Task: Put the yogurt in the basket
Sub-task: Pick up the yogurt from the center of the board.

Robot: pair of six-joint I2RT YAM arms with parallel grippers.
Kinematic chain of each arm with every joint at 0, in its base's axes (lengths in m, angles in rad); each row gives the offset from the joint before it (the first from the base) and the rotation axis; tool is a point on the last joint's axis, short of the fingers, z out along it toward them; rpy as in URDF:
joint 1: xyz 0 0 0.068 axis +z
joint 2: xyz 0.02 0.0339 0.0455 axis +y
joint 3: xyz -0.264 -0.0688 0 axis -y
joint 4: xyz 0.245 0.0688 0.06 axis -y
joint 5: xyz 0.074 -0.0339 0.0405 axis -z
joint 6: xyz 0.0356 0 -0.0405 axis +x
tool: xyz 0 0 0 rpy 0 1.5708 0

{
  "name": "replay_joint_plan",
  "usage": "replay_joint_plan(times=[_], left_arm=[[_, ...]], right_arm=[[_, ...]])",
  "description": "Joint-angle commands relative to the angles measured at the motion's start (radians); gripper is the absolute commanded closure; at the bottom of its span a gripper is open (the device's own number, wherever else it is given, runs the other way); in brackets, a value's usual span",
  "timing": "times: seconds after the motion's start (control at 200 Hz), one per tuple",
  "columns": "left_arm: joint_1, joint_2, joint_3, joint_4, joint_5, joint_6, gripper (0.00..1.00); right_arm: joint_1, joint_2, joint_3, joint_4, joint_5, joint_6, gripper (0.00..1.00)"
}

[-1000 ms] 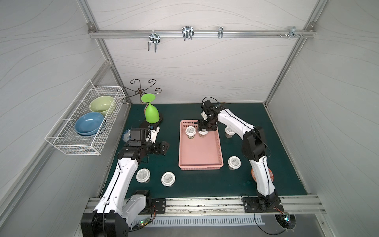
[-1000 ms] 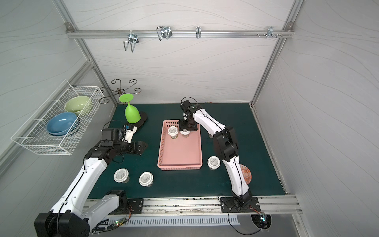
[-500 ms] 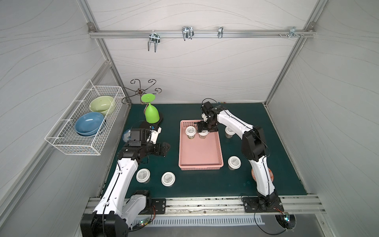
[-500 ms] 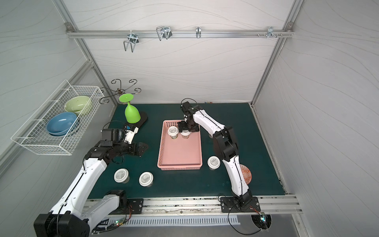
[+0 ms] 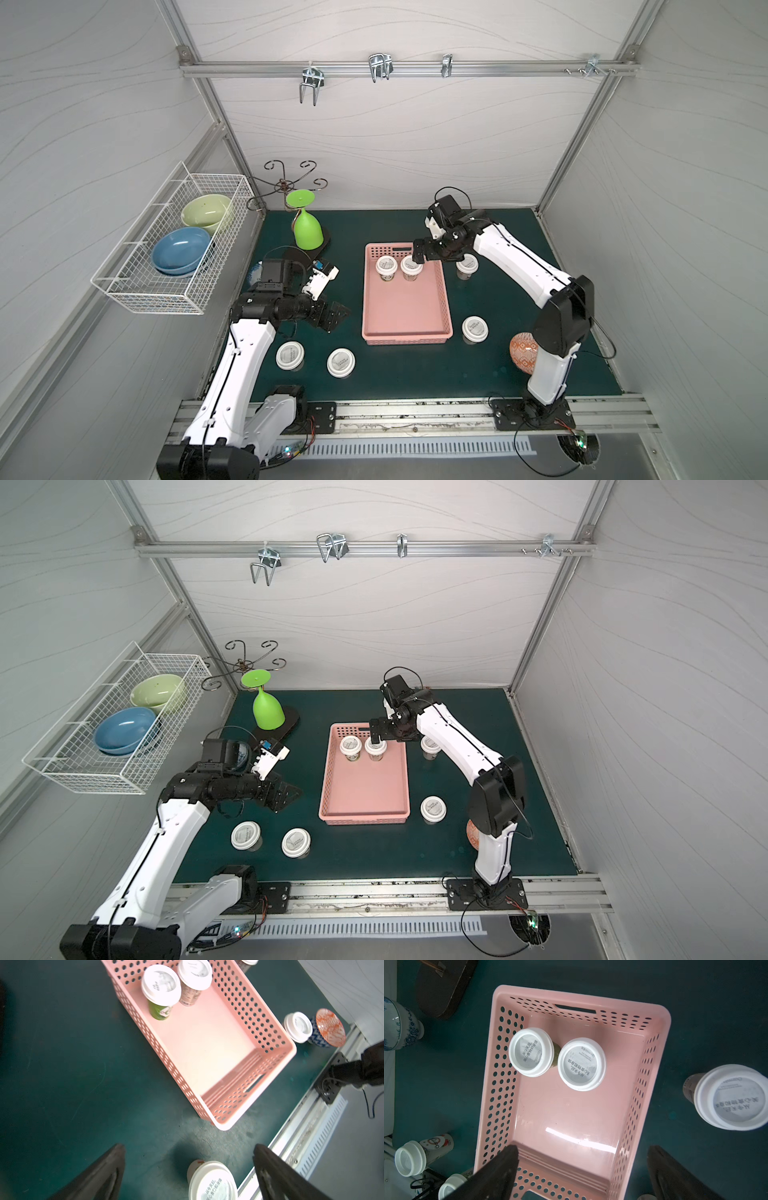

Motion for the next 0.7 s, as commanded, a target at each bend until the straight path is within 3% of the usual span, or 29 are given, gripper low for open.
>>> replay_joint_plan(times=[0.0, 0.37, 0.695], left_arm=[[-0.016, -0.016, 0.041, -0.133, 0.041, 0.133, 0.01], [-0.099, -0.039, 0.012, -0.346, 0.011, 0.304, 0.01], [-0.138, 0.003, -0.024, -0.369, -0.059, 0.342, 0.01]], right_arm=[[-0.014, -0.084, -0.054, -0.010, 0.028, -0.027, 0.01], [-0.110, -0.372, -0.243, 0.003, 0.045, -0.082, 0.01], [-0.225, -0.611, -0.464, 0.076, 0.039, -0.130, 0.01]])
